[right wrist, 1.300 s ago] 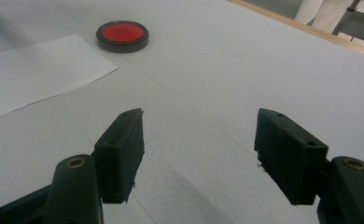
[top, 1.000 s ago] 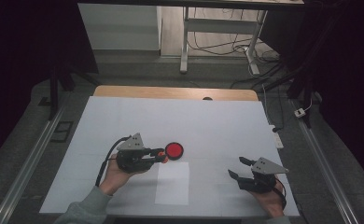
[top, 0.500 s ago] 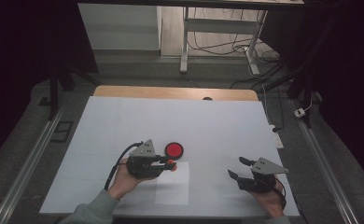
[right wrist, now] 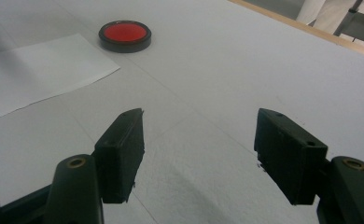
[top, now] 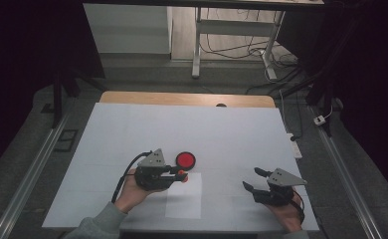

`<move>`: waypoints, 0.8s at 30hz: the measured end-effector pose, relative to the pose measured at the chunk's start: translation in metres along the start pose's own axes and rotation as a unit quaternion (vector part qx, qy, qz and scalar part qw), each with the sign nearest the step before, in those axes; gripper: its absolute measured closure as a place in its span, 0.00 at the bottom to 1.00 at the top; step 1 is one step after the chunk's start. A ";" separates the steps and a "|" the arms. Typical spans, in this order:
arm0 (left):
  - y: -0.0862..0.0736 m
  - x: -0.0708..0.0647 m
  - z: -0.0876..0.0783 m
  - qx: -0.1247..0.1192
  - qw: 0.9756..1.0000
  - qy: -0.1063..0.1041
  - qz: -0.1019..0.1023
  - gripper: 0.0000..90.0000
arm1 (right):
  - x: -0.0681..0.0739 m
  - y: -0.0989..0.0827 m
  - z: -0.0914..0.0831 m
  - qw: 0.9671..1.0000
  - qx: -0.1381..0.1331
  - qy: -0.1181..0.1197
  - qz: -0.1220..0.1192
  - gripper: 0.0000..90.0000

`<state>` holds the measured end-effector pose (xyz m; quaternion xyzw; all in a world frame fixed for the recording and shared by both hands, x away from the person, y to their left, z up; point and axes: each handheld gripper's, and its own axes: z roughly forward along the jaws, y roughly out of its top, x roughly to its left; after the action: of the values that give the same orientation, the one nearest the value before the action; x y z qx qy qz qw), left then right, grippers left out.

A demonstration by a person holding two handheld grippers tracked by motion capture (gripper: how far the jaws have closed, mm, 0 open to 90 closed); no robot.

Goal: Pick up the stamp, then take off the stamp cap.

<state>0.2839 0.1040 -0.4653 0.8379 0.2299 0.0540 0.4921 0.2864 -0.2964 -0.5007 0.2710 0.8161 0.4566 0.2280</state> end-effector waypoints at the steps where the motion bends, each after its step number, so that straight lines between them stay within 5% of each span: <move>1: 0.000 0.000 0.000 0.000 1.000 0.000 0.000 0.80 | 0.000 0.000 0.000 1.000 0.000 -0.001 -0.001 0.36; 24: 0.000 0.001 -0.002 -0.005 1.000 0.003 -0.004 0.80 | 0.008 0.010 0.000 0.999 -0.027 0.020 0.013 0.37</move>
<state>0.2842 0.1063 -0.4644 0.8344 0.2343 0.0557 0.4957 0.2822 -0.2869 -0.4930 0.2656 0.8045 0.4867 0.2129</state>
